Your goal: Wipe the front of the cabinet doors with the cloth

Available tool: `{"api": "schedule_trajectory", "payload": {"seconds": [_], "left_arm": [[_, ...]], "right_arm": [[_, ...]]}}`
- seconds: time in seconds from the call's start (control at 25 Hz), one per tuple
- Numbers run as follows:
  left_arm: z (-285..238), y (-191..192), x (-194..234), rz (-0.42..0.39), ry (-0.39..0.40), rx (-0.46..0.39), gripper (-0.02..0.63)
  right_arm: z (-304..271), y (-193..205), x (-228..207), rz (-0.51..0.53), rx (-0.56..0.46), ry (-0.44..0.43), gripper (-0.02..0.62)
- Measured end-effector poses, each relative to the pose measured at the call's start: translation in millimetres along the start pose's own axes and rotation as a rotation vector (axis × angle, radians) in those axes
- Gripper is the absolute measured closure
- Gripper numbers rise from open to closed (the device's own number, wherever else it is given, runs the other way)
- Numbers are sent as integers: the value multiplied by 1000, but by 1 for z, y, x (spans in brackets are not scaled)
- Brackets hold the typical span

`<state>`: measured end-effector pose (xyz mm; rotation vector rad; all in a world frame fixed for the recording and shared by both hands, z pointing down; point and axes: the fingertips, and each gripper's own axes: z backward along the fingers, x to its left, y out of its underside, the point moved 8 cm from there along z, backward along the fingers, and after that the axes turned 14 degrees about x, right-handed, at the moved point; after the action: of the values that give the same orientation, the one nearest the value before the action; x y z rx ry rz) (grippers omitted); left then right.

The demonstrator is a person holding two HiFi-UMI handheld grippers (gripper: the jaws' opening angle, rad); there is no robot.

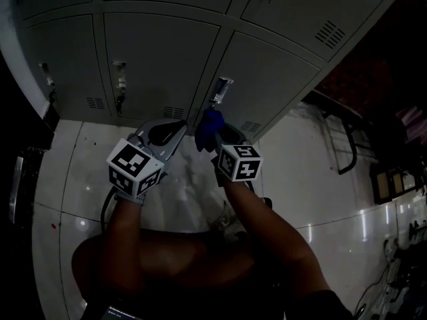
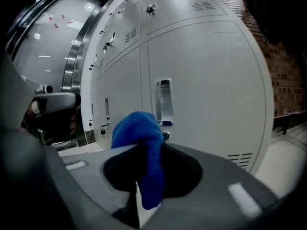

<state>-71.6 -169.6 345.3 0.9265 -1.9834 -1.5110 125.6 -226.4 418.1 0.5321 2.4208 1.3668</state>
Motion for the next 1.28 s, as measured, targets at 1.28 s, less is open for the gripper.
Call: {"api": "schedule_trajectory", "payload": {"seconds": [1.28], "left_arm": [[-7, 7, 4, 4, 6, 11, 606]], "right_arm": [[-4, 50, -148, -128, 85, 348, 518]]}}
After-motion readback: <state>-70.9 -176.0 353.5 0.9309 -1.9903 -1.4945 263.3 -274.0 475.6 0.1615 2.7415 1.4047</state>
